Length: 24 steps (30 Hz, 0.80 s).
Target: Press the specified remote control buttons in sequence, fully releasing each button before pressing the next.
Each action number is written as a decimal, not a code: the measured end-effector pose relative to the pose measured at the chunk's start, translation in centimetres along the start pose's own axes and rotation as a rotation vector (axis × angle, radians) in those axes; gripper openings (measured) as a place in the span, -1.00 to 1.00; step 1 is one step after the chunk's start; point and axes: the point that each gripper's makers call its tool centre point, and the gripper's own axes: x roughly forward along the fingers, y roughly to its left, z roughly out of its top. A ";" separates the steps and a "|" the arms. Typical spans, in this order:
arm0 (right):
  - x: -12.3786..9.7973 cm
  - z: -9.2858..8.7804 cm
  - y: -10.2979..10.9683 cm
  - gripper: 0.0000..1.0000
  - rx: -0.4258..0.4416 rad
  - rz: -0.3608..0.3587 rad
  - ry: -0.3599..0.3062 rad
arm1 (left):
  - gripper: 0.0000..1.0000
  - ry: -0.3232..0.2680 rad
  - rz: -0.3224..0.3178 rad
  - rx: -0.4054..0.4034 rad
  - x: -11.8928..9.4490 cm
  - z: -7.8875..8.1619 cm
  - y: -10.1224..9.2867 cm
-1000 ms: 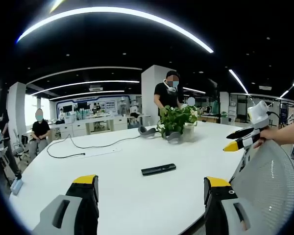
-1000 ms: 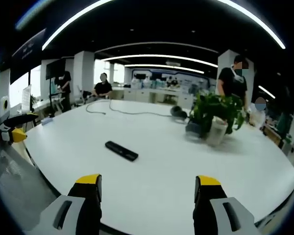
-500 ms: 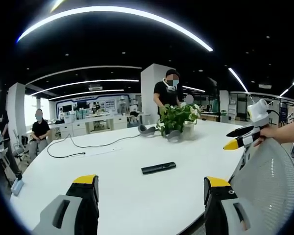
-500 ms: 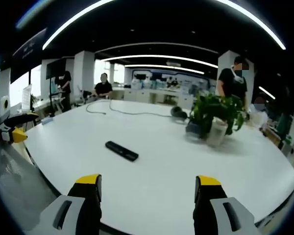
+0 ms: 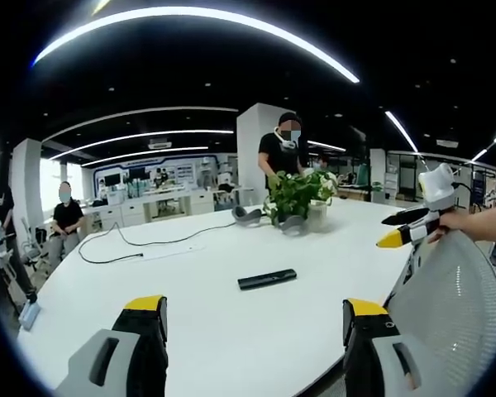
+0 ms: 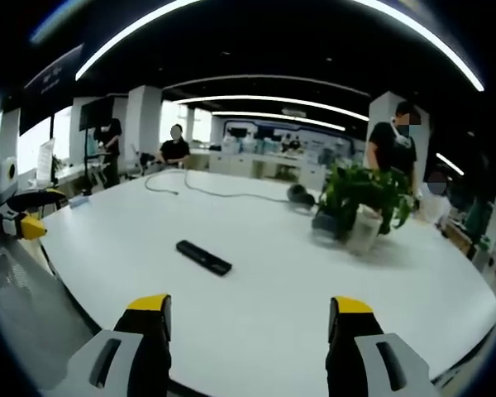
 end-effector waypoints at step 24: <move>0.8 -1.2 0.1 0.39 -0.009 0.062 0.058 | 0.90 0.105 0.045 0.000 0.4 -1.3 0.5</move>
